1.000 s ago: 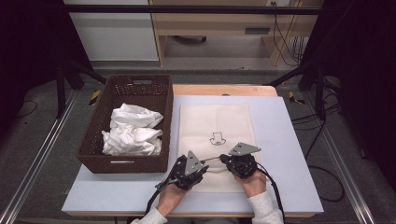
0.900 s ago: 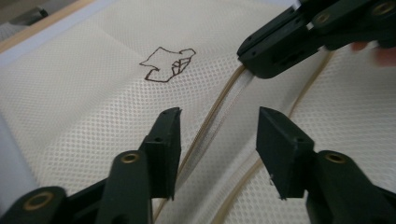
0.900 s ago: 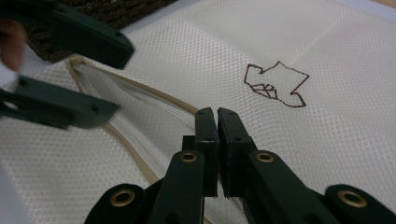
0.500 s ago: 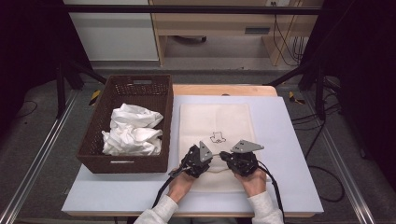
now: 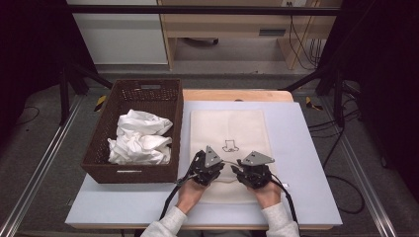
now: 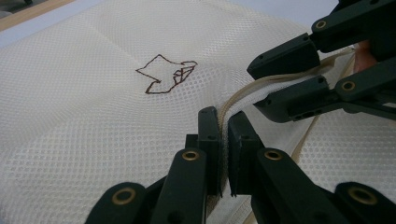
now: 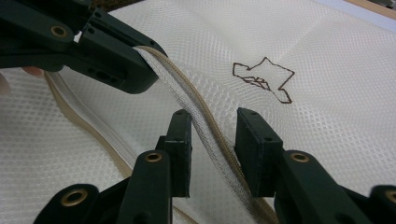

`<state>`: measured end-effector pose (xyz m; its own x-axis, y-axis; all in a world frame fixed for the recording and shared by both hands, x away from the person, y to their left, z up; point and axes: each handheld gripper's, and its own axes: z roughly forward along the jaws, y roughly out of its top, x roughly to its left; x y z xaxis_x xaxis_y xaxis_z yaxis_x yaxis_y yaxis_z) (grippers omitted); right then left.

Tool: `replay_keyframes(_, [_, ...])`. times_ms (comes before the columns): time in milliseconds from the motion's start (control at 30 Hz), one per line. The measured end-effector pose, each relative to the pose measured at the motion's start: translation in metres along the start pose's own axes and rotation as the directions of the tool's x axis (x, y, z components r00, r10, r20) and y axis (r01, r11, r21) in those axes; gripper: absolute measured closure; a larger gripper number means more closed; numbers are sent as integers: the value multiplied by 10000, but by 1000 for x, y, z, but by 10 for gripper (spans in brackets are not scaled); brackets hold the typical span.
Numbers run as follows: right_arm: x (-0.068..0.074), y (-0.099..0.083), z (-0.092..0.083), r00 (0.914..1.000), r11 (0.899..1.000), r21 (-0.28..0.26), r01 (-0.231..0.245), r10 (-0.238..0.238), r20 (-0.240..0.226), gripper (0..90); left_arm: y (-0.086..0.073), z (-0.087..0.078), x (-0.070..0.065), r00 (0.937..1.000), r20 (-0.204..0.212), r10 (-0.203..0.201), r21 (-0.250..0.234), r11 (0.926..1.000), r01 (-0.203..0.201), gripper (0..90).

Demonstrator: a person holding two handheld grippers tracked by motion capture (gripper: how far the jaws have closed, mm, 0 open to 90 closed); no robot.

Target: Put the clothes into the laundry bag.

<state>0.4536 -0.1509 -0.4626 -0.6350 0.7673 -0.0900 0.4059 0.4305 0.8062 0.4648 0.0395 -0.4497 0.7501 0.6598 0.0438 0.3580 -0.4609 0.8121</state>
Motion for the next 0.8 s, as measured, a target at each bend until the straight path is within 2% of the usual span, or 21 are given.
replay_keyframes(67, [3, -1, 2, 9994, 9994, 192, 304, -307, 176, 687, 0, 0, 1, 9998, 88, -176, -42, 9998, 176, 837])
replay_keyframes(133, [4, 0, 3, 9991, 9990, 248, 360, -366, 236, 704, 0, 0, 1, 9996, 114, -248, -73, 9997, 248, 830])
replay_keyframes(200, [5, 0, 3, 9978, 9982, 338, 504, -518, 425, 793, -2, -2, -2, 9997, 143, -197, -96, 9998, 198, 787])
replay_keyframes(267, [4, 1, 3, 9982, 9988, 369, 330, -348, 480, 852, -3, -6, -4, 9999, 149, -57, -162, 9999, 59, 711])
replay_keyframes(300, [2, 2, 1, 9989, 9995, 302, 109, -122, 454, 861, -4, -11, -6, 9998, 207, 17, -249, 9997, -12, 618])
replay_keyframes(333, [2, 2, 1, 9989, 9995, 302, 109, -122, 454, 861, -5, -16, -8, 9997, 251, 60, -329, 9994, -52, 618])
replay_keyframes(367, [0, 2, -1, 9991, 9999, 132, -106, 101, 411, 862, -6, -22, -10, 9996, 227, 149, -384, 9992, -141, 570])
replay_keyframes(433, [-2, 2, -2, 9990, 9998, 34, -199, 198, 391, 862, -8, -33, -14, 9993, 168, 321, -540, 9981, -311, 565])
replay_keyframes(500, [-3, 3, -4, 9986, 9992, -148, -379, 384, 355, 862, -11, -45, -17, 9986, 336, 405, -652, 9971, -383, 591])
replay_keyframes(600, [-6, 4, -7, 9977, 9972, -469, -575, 591, 320, 861, -23, -53, -22, 9967, 696, 429, -599, 9975, -387, 701])
replay_keyframes(633, [-6, 4, -9, 9974, 9964, -573, -625, 645, 323, 861, -30, -52, -24, 9953, 845, 463, -392, 9983, -431, 744])
replay_keyframes(733, [-8, 6, -12, 9965, 9928, -926, -754, 784, 301, 861, -45, -45, -25, 9956, 850, 407, 140, 9990, -420, 834])
replay_keyframes(767, [-9, 8, -15, 9961, 9906, -1113, -790, 828, 297, 861, -54, -39, -23, 9947, 1023, 64, 419, 9991, -107, 870])
replay_keyframes(800, [-9, 8, -15, 9961, 9906, -1113, -790, 828, 297, 861, -54, -39, -23, 9947, 1023, 64, 419, 9991, -107, 881])
